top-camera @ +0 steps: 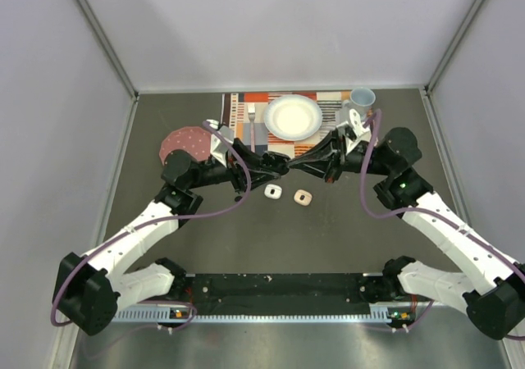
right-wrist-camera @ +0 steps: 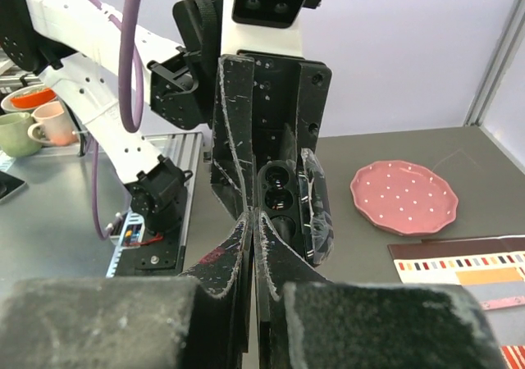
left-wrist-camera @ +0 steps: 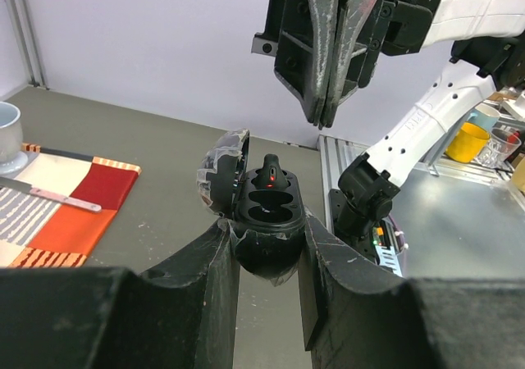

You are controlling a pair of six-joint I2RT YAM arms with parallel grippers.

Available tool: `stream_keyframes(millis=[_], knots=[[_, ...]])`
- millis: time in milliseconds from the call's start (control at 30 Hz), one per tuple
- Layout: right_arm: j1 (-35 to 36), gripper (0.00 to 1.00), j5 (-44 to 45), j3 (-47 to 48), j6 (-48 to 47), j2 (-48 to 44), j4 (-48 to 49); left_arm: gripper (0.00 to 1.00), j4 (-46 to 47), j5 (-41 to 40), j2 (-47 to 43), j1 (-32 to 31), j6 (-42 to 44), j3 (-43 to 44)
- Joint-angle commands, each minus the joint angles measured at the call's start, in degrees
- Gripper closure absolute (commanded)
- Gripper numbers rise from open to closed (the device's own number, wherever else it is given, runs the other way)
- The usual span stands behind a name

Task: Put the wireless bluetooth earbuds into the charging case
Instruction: Insert the right earbud into the right side groove of the charging case.

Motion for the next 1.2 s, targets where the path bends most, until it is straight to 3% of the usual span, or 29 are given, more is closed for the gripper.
stream_keyframes(millis=[0,467,800,1033,1167], knots=[[0.47,1.0,0.21,0.21,-0.76,1.2,0.15,1.0,4.14,-0.09,-2.32,-0.11,0.38,0.23],[0.56,1.0,-0.4,0.47,1.35,3.92,1.74,1.0,5.64,-0.27,-3.38,-0.2,1.08,-0.47],[3.55,1.0,3.28,3.46,-7.88,4.1,-9.69,1.0,5.65,-2.02,-3.03,-0.38,1.26,-0.82],[3.46,0.9,9.52,2.58,-10.16,1.99,-8.55,1.0,2.31,-4.13,-5.04,-0.38,4.24,-1.97],[3.46,0.79,12.77,1.53,-10.08,0.41,-5.39,1.0,0.55,-4.58,-5.66,-0.38,5.65,-2.06]])
